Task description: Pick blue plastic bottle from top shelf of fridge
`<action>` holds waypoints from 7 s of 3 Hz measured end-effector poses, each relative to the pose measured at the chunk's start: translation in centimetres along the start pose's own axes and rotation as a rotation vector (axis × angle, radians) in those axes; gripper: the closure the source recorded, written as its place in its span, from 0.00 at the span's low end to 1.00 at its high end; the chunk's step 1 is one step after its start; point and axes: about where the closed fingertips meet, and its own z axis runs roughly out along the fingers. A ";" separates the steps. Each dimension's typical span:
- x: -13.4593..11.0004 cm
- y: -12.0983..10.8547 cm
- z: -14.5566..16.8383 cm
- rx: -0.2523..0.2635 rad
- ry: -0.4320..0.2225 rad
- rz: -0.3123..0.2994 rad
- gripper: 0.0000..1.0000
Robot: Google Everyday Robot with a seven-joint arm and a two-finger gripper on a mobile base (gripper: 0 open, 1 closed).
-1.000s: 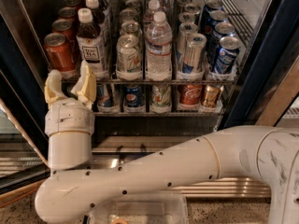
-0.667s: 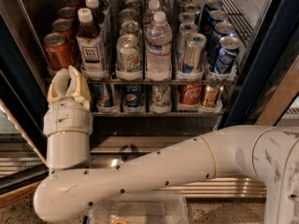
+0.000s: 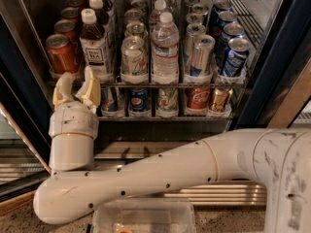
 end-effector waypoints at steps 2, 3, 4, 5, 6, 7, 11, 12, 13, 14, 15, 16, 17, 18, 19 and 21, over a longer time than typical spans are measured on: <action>1.1 0.0 1.4 0.053 0.012 0.000 0.39; 1.2 -0.2 2.0 0.070 0.013 0.004 0.44; 1.1 -0.8 2.7 0.098 0.002 0.006 0.43; 0.7 -1.7 3.3 0.128 -0.018 0.010 0.41; 0.6 -2.5 3.7 0.148 -0.015 0.013 0.40; 1.3 -3.2 4.1 0.157 0.021 0.023 0.40; 4.6 -2.7 4.6 0.093 0.189 0.067 0.35; 3.6 -3.1 5.7 0.109 0.154 0.061 0.36; 2.3 -3.8 7.0 0.134 0.112 0.053 0.36; 2.0 -4.1 8.3 0.143 0.107 0.056 0.36; 3.0 -3.6 9.1 0.134 0.135 0.061 0.37; 4.9 -3.2 9.5 0.133 0.185 0.062 0.40; 5.4 -3.6 10.0 0.144 0.199 0.055 0.45; 5.2 -3.5 10.0 0.144 0.199 0.055 0.64; 5.1 -3.2 10.0 0.144 0.198 0.055 0.87; 1.0 -4.3 8.3 0.117 0.073 0.109 1.00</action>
Offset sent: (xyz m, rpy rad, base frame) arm 0.0221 -0.0412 -0.0115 0.0858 0.0145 -0.2097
